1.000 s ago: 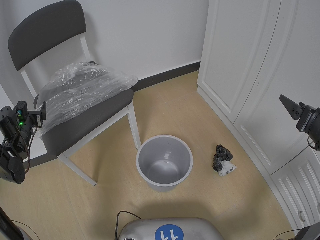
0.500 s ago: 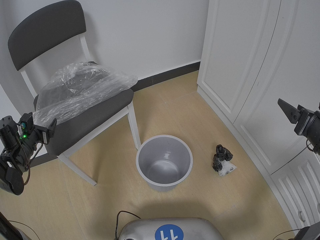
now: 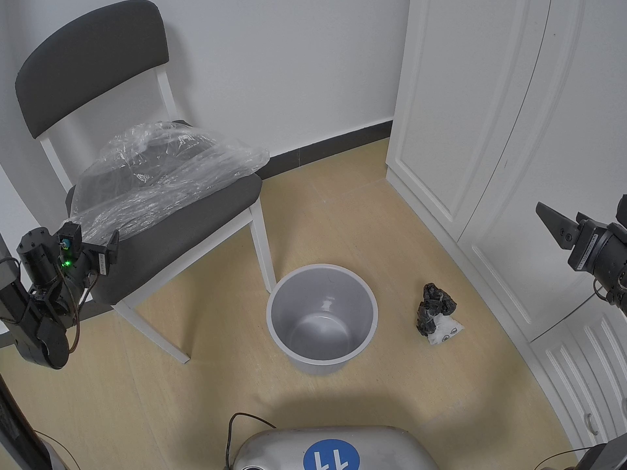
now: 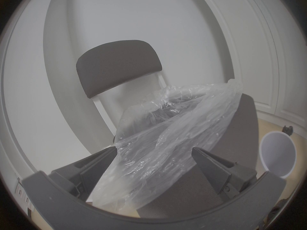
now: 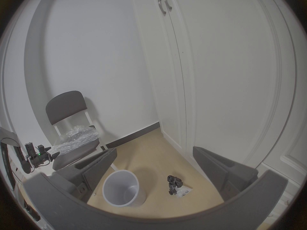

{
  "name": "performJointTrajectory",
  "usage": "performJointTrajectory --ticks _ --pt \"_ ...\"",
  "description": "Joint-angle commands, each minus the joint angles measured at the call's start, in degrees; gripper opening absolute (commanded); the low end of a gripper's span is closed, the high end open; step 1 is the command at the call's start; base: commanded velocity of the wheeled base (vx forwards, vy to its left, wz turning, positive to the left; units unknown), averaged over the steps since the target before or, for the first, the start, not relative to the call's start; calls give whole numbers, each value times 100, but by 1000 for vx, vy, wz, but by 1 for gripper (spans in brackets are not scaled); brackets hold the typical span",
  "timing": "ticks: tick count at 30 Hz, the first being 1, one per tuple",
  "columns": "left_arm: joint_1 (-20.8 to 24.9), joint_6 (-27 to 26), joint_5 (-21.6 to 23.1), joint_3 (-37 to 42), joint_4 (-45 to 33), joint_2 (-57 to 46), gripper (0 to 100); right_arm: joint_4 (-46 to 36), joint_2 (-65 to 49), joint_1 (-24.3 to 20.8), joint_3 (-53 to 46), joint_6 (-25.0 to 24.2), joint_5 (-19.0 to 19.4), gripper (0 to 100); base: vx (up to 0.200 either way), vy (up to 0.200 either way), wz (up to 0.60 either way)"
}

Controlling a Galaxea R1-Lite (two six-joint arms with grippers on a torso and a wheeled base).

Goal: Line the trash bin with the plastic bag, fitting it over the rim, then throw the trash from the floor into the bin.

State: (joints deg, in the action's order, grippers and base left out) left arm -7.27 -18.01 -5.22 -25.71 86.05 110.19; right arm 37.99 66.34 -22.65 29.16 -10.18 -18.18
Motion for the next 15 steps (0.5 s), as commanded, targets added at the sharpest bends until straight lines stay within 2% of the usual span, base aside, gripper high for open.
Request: performJointTrajectory --ticks 1,4,5,10,12,15 --pt "-47 -10 -120 -365 105 582 100 7 37 6 -7 -2 -2 100 0 0 0" --pt "-108 52 -269 -496 157 539 100 7 19 6 -7 -2 -2 100 0 0 0" --pt "-258 210 -340 -646 157 468 100 7 2 15 2 -2 -2 100 0 0 0" --pt "-592 588 -348 -989 69 143 100 7 10 15 2 -2 -2 100 0 0 0" --pt "-943 772 -348 -1243 -54 -6 100 7 28 15 2 -2 -2 100 0 0 0" --pt "-1198 904 -313 -1261 -317 -217 100 7 28 15 2 -2 -2 100 0 0 0"
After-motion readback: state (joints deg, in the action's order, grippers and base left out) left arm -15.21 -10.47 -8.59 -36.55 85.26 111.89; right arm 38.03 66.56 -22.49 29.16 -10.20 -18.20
